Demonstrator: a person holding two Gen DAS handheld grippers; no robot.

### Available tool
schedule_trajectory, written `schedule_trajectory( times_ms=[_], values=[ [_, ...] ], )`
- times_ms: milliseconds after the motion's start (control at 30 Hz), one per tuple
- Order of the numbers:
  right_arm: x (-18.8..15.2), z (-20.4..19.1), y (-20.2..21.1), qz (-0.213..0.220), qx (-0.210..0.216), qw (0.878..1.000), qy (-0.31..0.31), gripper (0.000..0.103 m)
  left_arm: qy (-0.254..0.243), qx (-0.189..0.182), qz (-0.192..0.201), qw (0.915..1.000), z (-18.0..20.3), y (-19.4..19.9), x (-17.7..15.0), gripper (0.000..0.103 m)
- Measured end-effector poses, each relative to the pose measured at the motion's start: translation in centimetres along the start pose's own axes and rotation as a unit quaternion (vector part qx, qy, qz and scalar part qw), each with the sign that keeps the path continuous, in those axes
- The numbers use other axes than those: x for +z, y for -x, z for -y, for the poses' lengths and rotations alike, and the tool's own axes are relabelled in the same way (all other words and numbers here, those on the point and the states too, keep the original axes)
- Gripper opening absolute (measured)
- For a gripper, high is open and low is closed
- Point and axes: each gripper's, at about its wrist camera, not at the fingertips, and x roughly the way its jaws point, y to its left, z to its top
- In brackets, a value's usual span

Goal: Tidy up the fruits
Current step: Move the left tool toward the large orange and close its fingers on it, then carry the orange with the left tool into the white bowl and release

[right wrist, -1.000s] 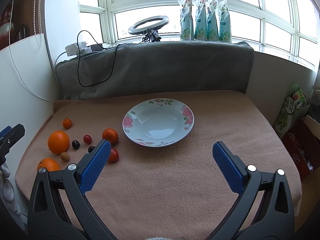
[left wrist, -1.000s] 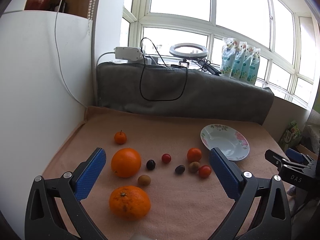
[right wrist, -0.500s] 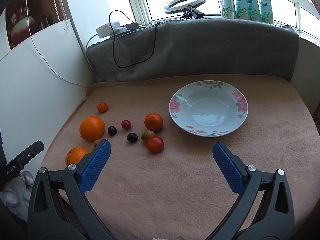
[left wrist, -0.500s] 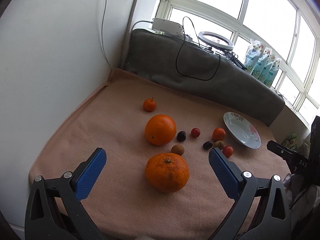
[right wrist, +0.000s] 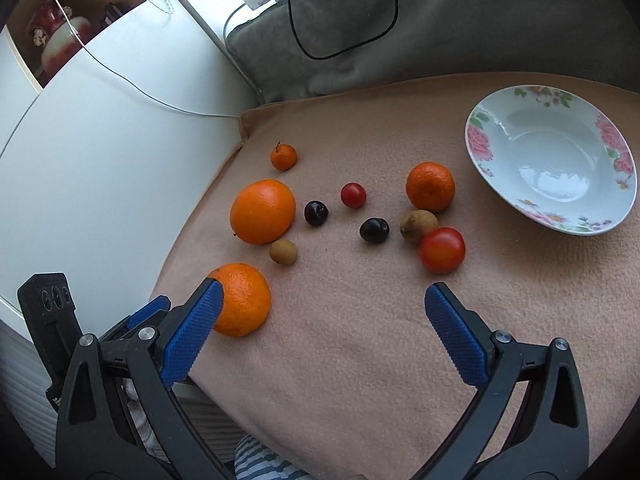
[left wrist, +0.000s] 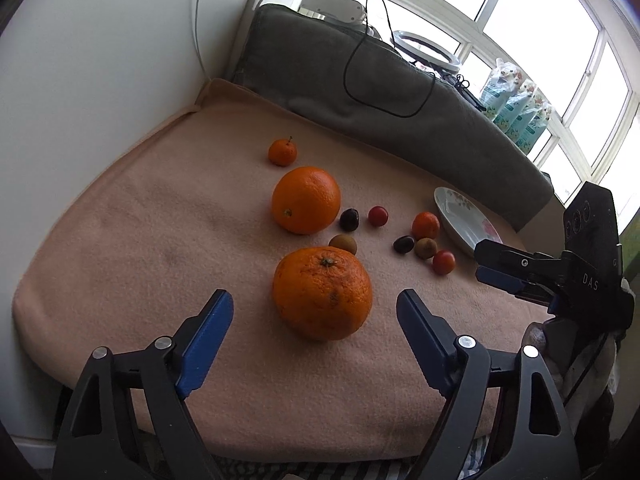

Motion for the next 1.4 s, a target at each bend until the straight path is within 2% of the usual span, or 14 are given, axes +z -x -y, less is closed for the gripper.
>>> schedule_trajectory(
  times_ms=[100, 200, 367, 500, 533, 700, 867, 1067, 1300, 1400],
  values=[
    [0.0, -0.7, -1.5, -0.020, 0.020, 1.000, 0.000, 0.100, 0.002, -0.005, -0.016, 0.9999, -0.1, -0.9, -0.5, 0.077],
    [0.1, -1.5, -3.2, -0.045, 0.044, 0.998, 0.000, 0.099, 0.000, -0.001, -0.026, 0.9997, -0.2, -1.5, -0.7, 0.077],
    [-0.2, -3.0, -5.6, -0.076, 0.056, 0.995, 0.012, 0.098, 0.001, -0.001, -0.034, 0.9994, -0.3, -2.2, -0.9, 0.076],
    [-0.2, -3.7, -7.4, -0.102, 0.082, 0.991, 0.007, 0.090, -0.003, -0.005, -0.040, 0.9992, -0.5, -2.6, -1.0, 0.065],
    [-0.2, -3.9, -7.8, -0.108, 0.083, 0.991, 0.009, 0.089, -0.004, -0.006, -0.040, 0.9992, -0.5, -2.6, -1.0, 0.065],
    [-0.4, -4.3, -9.4, -0.123, 0.087, 0.989, 0.009, 0.089, -0.009, -0.011, -0.042, 0.9990, -0.4, -2.9, -0.9, 0.063],
    [-0.7, -4.1, -10.6, -0.137, 0.096, 0.986, 0.003, 0.084, -0.011, -0.022, -0.045, 0.9987, -0.2, -3.1, -0.8, 0.058],
    [-0.7, -4.3, -11.4, -0.144, 0.107, 0.984, -0.002, 0.080, -0.012, -0.026, -0.047, 0.9985, -0.3, -3.4, -0.8, 0.058],
    [-0.9, -4.4, -12.0, -0.151, 0.130, 0.980, -0.003, 0.069, -0.011, -0.028, -0.047, 0.9984, -0.4, -3.4, -0.8, 0.058],
    [-1.0, -4.5, -11.9, -0.151, 0.133, 0.980, 0.003, 0.068, -0.014, -0.026, -0.047, 0.9985, -0.4, -3.3, -0.9, 0.058]
  ],
)
